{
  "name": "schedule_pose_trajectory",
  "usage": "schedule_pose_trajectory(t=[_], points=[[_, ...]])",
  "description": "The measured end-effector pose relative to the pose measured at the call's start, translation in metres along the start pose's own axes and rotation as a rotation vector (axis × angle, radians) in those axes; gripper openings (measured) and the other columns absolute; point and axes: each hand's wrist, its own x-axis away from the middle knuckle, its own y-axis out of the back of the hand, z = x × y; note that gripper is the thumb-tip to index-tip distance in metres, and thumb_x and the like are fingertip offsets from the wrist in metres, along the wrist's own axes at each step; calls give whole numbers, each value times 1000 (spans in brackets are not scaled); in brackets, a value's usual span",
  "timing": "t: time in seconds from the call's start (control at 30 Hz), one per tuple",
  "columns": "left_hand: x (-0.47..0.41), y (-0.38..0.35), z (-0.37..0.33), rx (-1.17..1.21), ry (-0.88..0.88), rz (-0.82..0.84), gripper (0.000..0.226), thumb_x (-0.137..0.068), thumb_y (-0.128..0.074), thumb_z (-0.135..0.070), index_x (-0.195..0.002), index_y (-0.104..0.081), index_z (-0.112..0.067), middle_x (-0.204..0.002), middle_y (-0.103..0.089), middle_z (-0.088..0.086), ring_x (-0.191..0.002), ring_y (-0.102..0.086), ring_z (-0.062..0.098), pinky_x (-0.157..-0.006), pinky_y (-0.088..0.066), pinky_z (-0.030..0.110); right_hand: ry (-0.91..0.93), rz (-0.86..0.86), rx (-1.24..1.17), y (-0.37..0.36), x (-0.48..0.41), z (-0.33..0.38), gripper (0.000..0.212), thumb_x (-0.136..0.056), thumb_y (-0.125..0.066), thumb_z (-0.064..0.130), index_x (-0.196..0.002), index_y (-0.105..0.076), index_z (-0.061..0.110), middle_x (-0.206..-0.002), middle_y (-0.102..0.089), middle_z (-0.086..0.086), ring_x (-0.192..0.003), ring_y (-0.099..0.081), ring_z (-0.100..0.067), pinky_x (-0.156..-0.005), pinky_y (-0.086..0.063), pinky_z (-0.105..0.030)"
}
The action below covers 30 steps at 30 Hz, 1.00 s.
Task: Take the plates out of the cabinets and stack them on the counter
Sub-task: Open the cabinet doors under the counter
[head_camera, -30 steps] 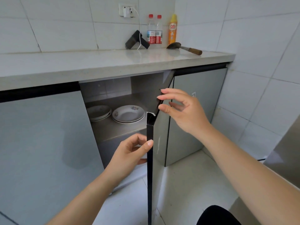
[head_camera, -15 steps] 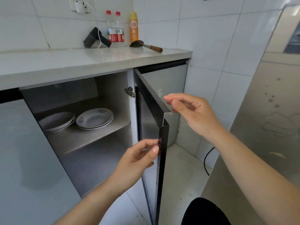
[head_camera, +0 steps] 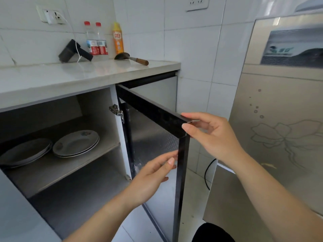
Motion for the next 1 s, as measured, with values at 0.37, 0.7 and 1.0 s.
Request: schedule_pose_trajectory(t=[0.37,0.7,1.0], points=[[-57,43,-24,-399,-327,-455,33,-89,-52,-33,-122,-52,-40,-124,-53,-24,-117,-46,-11,-89,-37,3,-10,-168,37,18,-9,-19,21,-80,-70,20,-99,-70,28,-89,-71,12,-78,-67,0,-71,-48,-9],[-126,50,-39,-952,-474,-488,52,-84,-55,-45,-132,-48,-26,-134,-48,-5,-128,-39,9,-104,-23,16,25,-259,65,34,-22,-41,21,-83,-68,22,-101,-66,33,-86,-65,17,-75,-64,1,-65,-47,-5],[-155,43,-30,-869,-493,-486,54,-80,-52,-52,-125,-56,-24,-127,-56,-2,-131,-40,18,-109,-31,33,28,-285,92,43,-34,-58,22,-84,-66,25,-102,-65,36,-86,-63,21,-77,-64,2,-67,-47,-5]])
